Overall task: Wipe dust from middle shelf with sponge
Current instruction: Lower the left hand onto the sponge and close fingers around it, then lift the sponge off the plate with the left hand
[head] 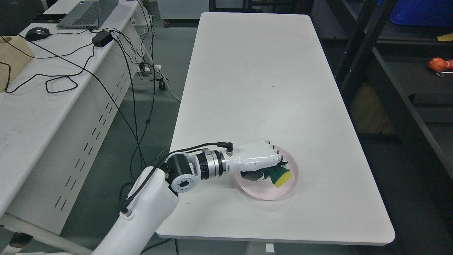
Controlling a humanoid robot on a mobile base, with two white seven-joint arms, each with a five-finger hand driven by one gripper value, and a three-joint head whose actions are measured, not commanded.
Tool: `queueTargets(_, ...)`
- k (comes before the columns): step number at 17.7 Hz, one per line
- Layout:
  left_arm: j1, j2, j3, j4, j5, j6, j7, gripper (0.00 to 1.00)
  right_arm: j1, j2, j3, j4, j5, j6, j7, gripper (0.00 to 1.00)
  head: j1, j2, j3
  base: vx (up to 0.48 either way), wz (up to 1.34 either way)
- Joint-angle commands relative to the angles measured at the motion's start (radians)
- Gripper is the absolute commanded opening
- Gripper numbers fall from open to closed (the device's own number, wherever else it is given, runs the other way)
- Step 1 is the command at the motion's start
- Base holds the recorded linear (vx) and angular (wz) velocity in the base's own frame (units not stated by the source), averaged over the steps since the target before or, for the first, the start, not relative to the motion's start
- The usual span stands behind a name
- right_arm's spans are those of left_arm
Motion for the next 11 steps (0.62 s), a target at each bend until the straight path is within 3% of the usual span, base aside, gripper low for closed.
queueTargets(1, 0.052, -0.021, 0.415, 0.000, 0.499, 0.128, 0.157, 0.01, 0.000, -0.017, 0.000, -0.017, 0.000, 0.001, -0.001, 1.00, 0.0000, 0.000, 0.000, 0.000, 0.00)
queueTargets(4, 0.103, -0.021, 0.498, 0.002, 0.697, 0.236, 0.199, 0.01, 0.000, -0.017, 0.000, -0.017, 0.000, 0.001, -0.001, 1.00, 0.0000, 0.000, 0.000, 0.000, 0.00)
queueTargets(6, 0.152, -0.021, 0.517, -0.010, 0.743, 0.293, 0.241, 0.01, 0.000, -0.017, 0.000, -0.017, 0.000, 0.001, -0.001, 1.00, 0.0000, 0.000, 0.000, 0.000, 0.00)
queueTargets(11, 0.175, -0.021, 0.518, -0.050, 0.841, 0.319, 0.288, 0.01, 0.000, -0.017, 0.000, -0.017, 0.000, 0.001, -0.001, 1.00, 0.0000, 0.000, 0.000, 0.000, 0.00)
